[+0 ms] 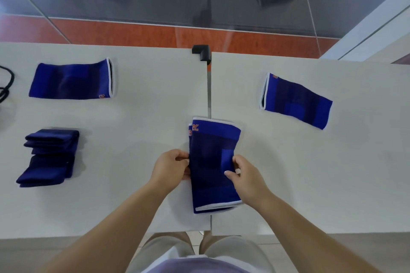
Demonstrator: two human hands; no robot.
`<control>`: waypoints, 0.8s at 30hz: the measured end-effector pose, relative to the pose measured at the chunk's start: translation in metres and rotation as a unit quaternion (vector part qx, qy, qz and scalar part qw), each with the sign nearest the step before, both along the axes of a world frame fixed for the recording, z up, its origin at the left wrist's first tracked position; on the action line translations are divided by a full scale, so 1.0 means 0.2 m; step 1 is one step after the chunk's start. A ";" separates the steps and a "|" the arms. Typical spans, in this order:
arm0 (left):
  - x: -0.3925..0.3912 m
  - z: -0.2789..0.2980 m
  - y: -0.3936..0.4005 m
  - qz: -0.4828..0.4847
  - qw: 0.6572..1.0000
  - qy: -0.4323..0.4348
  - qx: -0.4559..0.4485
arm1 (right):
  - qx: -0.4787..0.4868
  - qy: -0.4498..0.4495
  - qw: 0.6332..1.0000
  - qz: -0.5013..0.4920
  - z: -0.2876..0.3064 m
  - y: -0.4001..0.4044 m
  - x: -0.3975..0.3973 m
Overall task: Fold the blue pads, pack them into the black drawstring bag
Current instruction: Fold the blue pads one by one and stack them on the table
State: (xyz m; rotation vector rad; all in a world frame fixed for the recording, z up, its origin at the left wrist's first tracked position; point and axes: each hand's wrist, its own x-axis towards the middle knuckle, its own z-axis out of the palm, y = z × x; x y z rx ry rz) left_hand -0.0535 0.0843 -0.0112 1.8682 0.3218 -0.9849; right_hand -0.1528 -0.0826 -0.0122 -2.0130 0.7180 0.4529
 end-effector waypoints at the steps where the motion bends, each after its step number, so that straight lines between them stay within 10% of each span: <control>1: 0.00 0.00 0.00 0.009 1.000 0.004 -0.002 | -0.005 -0.002 1.000 0.008 0.00 -0.01 -0.01; 9: -0.02 -0.01 -0.01 -0.060 0.996 -0.045 0.042 | -0.062 0.018 0.998 -0.014 0.00 -0.01 0.00; 24: 0.01 0.09 0.02 -0.031 0.999 -0.027 -0.019 | 0.111 0.037 0.987 -0.110 0.09 -0.10 0.10</control>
